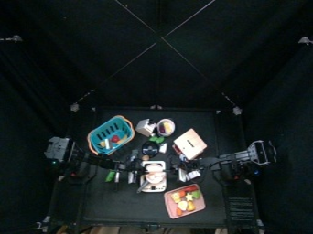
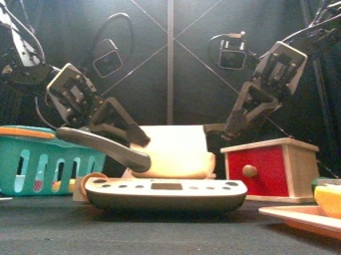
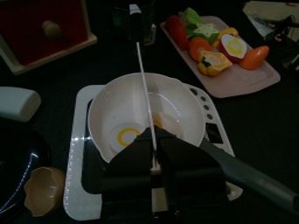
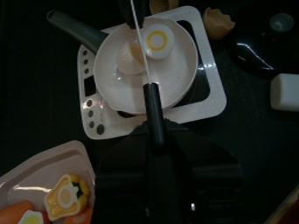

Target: Place cleaver in holder

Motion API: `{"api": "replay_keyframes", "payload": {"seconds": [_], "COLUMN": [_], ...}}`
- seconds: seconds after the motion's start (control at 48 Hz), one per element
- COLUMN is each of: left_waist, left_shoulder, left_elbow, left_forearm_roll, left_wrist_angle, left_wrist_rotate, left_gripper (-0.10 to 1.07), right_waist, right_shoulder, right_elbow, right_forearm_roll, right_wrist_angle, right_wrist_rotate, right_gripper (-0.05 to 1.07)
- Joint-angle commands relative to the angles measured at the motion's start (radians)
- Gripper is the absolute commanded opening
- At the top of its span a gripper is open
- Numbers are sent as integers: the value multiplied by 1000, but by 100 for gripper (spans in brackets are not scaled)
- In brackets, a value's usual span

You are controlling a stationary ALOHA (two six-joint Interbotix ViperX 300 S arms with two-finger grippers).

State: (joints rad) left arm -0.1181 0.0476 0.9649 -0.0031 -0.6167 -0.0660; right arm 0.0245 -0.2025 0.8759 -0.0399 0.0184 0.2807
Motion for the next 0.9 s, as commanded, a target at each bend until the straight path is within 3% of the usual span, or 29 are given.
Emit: {"api": "replay_keyframes", "payload": {"seconds": [0.0,0.25,0.521,0.688,0.875], "left_waist": [-9,0,49,97,155], "left_shoulder": [-14,-52,-109,-149,-216], "left_elbow": [-11,-12,-17,-14,6], "left_forearm_roll": [5,-3,-11,-9,-6], "left_wrist_angle": [-11,-23,-61,-74,-107], "left_wrist_rotate": [2,0,2,2,14], "left_gripper": [39,44,67,76,77], "right_waist": [-5,-11,-40,-57,-57], "right_shoulder": [-29,-63,-118,-132,-140], "right_elbow": [-14,-25,-49,-87,-133], "right_forearm_roll": [-2,-3,-2,-2,-2], "right_wrist_angle": [-15,5,51,143,239], "right_wrist_rotate": [2,2,2,3,3], "right_gripper": [48,48,48,48,48]}}
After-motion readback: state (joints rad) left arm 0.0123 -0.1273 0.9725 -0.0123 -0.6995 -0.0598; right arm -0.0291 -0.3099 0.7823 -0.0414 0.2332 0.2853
